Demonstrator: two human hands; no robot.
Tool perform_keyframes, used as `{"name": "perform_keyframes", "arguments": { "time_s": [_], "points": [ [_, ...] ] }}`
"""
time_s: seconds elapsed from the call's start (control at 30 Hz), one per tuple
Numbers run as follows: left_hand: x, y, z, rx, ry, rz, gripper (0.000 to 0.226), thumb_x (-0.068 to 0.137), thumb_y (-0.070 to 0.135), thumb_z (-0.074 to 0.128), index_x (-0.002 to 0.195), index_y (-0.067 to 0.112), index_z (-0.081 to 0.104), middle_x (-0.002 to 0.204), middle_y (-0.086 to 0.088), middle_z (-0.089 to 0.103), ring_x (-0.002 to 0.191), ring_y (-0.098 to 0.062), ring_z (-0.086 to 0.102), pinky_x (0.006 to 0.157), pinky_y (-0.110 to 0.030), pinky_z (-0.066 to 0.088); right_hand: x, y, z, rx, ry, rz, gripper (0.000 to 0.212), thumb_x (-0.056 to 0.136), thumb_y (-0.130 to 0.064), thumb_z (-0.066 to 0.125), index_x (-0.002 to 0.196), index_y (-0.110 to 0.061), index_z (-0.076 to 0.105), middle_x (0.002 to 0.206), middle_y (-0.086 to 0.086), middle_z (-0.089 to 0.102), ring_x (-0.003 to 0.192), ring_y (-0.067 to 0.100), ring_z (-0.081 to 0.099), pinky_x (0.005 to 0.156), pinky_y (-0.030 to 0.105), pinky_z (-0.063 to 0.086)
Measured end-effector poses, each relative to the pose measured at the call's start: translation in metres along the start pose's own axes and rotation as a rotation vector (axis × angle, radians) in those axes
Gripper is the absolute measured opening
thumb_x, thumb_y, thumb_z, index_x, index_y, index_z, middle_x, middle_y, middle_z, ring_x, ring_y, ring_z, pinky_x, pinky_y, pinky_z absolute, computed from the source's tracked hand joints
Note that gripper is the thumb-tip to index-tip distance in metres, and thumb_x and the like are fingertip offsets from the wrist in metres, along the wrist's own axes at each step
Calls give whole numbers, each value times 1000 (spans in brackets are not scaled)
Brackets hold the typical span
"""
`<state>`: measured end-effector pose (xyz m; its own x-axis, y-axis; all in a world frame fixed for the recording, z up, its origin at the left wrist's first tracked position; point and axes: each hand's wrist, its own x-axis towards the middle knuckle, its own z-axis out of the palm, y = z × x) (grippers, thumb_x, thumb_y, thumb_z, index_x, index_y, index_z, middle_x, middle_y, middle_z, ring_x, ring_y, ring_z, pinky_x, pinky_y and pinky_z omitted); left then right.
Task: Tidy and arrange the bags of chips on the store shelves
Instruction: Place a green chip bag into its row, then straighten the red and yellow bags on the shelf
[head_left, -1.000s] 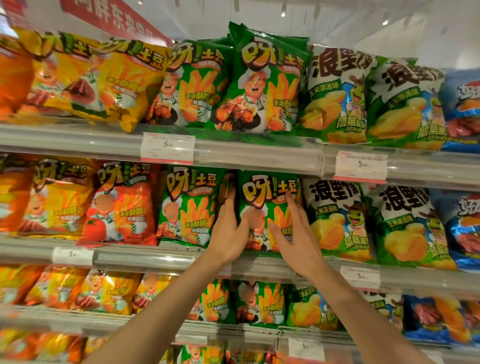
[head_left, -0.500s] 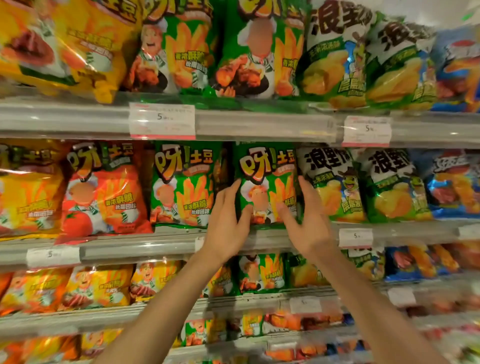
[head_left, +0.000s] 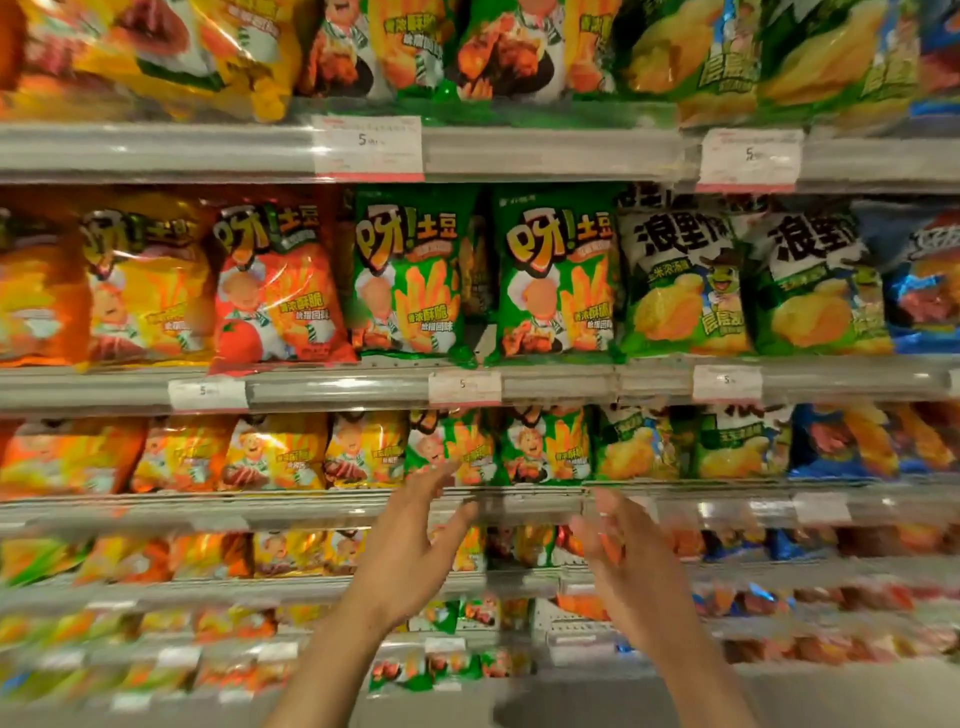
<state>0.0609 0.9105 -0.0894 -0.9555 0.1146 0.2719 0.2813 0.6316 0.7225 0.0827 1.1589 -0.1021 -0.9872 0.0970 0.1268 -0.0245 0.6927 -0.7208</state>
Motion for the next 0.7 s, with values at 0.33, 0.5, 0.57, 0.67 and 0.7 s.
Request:
{"name": "perform_keyframes", "arguments": {
  "time_s": [0.33,0.5,0.57,0.67,0.7],
  "points": [
    [-48,-45,-48,34,-40,-135,48,93,57,51,135,33,51,126,15,60,110,1,57,92,-33,52,-41,-21,51,30,-64,141,65,88,-67,41,141,-29,49,140,-11,53,126,11,53,102,30,43],
    [-30,-78,-99,-26,-10,-84,48,93,57,51,136,35,50,124,20,59,106,3,60,87,-24,53,-29,-72,79,-27,1,38,66,88,-65,40,137,-23,53,128,-7,62,115,8,60,94,31,52],
    [-17,-97,-129,-24,-9,-38,48,93,59,50,136,38,49,128,21,57,108,3,58,91,-29,52,-20,-102,94,-37,42,30,65,87,-63,41,135,-21,54,126,-8,63,112,6,60,90,26,51],
    [8,-124,-182,12,30,27,45,94,55,52,134,35,52,126,16,59,108,-1,59,92,-35,52,-2,-155,115,-93,88,-30,55,93,-55,46,136,-23,53,129,-9,61,114,6,57,95,26,46],
    [17,-132,-198,14,54,47,43,94,52,54,133,34,52,124,15,61,108,-3,59,92,-36,52,6,-173,121,-130,110,-59,51,95,-52,48,136,-22,54,129,-7,62,115,8,57,94,24,44]
  ]
}}
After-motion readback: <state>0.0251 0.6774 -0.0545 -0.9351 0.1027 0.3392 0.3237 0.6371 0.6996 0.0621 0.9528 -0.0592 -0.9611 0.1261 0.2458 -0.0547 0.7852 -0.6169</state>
